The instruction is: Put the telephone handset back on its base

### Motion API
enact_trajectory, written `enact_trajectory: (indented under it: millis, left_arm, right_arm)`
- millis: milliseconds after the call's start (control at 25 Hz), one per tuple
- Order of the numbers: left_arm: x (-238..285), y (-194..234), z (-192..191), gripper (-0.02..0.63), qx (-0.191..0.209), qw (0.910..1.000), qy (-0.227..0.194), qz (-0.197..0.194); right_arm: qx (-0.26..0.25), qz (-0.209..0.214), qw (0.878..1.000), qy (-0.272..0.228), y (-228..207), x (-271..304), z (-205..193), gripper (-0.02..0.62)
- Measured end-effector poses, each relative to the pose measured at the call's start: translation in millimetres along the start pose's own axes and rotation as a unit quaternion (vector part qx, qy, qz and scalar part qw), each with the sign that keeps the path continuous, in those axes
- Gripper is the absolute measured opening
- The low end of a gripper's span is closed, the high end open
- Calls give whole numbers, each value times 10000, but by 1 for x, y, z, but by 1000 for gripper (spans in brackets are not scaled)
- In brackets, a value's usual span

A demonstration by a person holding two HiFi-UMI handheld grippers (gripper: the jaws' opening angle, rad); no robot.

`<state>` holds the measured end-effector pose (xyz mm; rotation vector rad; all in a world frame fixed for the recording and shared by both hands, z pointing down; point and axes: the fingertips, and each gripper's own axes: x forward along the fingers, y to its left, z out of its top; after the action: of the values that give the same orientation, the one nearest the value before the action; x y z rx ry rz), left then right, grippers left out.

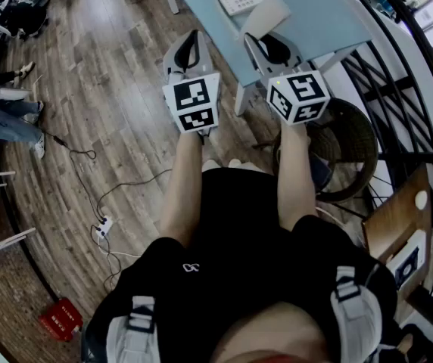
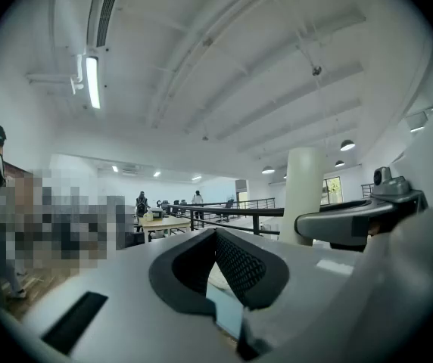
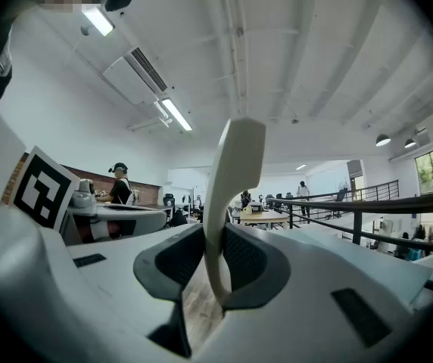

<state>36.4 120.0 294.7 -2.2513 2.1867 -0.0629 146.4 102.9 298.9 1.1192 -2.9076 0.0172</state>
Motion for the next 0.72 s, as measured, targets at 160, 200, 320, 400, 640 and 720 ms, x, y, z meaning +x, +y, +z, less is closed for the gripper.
enact_trajectory:
  millis: [160,200,320,400,640,720]
  left_arm:
    - [6,-8,-2,-2,-57,10000,-29,-9]
    - [7,-10,-3,-2,-61,10000,-24,0]
    - [8,-14,-5,-2,-78,10000,1,53]
    - [9,-15,-6,-2,8,9999,21,99]
    - [24,9,-11,-2,144,9995,61,261]
    - [38,24,-14,-2,118,9996,38,267]
  right_arm:
    - [266,58,9996,-46,-9,0,-3,74]
    - [287,79,9995,-53,-12,-1,-4,74]
    - [413,110,9990,-129,-23,-3,-3,74]
    - [548,72,9983,-192,-33,0,-1,74]
    - [784,206,9965,-217,-37,37,-7,74]
    - [743,272,9967,-201,-34,59,-10,74]
